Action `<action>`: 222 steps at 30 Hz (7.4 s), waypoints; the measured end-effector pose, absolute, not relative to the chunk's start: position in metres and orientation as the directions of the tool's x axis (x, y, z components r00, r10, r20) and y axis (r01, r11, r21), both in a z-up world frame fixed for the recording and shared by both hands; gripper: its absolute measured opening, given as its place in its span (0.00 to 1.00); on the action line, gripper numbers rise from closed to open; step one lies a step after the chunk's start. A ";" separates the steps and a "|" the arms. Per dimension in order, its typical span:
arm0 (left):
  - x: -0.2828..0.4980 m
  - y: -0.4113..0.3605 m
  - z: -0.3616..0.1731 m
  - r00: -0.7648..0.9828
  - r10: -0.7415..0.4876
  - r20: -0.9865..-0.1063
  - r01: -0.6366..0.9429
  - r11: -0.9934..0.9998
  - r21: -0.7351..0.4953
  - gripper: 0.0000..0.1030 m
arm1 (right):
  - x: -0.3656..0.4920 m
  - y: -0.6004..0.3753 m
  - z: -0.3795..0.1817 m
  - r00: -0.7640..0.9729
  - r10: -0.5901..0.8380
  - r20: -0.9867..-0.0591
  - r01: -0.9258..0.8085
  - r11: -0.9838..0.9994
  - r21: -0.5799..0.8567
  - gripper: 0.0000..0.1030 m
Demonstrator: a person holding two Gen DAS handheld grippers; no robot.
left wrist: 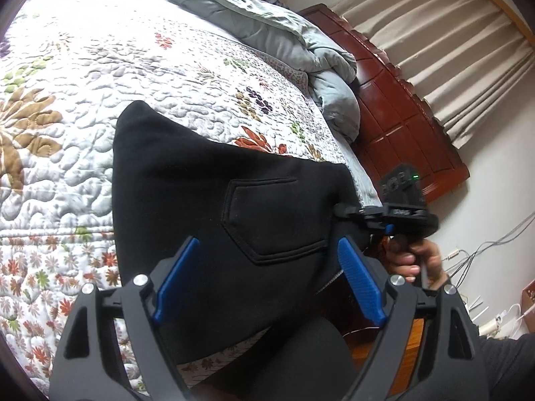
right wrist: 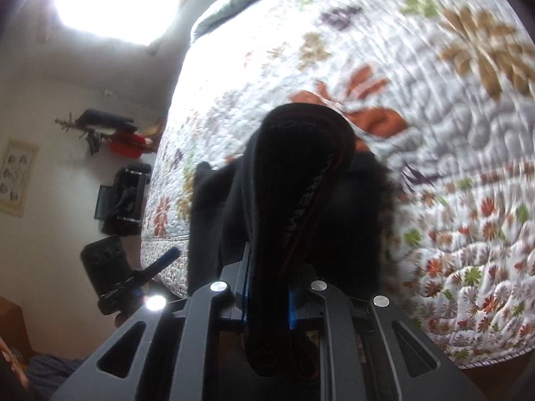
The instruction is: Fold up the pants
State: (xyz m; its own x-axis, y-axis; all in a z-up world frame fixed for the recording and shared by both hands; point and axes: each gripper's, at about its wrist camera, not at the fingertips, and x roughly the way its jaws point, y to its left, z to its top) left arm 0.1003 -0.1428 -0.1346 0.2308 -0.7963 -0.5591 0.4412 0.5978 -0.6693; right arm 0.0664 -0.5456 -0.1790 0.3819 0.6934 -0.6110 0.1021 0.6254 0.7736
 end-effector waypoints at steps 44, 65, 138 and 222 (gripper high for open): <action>0.169 -0.186 -0.133 0.350 -0.491 -0.798 0.601 0.771 -0.211 0.82 | 0.127 -0.596 -0.196 0.449 0.740 -0.501 0.024 0.551 0.834 0.20; 0.129 -0.152 -0.123 0.313 -0.612 -0.726 0.601 0.720 -0.348 0.85 | 0.045 -0.555 -0.152 0.434 0.743 -0.510 -0.099 0.602 0.793 0.19; 0.197 -0.091 -0.188 -0.019 -0.755 -0.655 0.138 0.647 -0.750 0.29 | 0.127 -0.459 -0.139 0.299 0.682 -0.667 -0.027 0.705 0.709 0.37; 0.291 0.165 -0.153 0.417 -0.743 -0.524 0.115 0.615 -0.780 0.94 | 0.318 -0.288 -0.175 0.410 0.764 -0.498 -0.051 0.564 0.824 0.25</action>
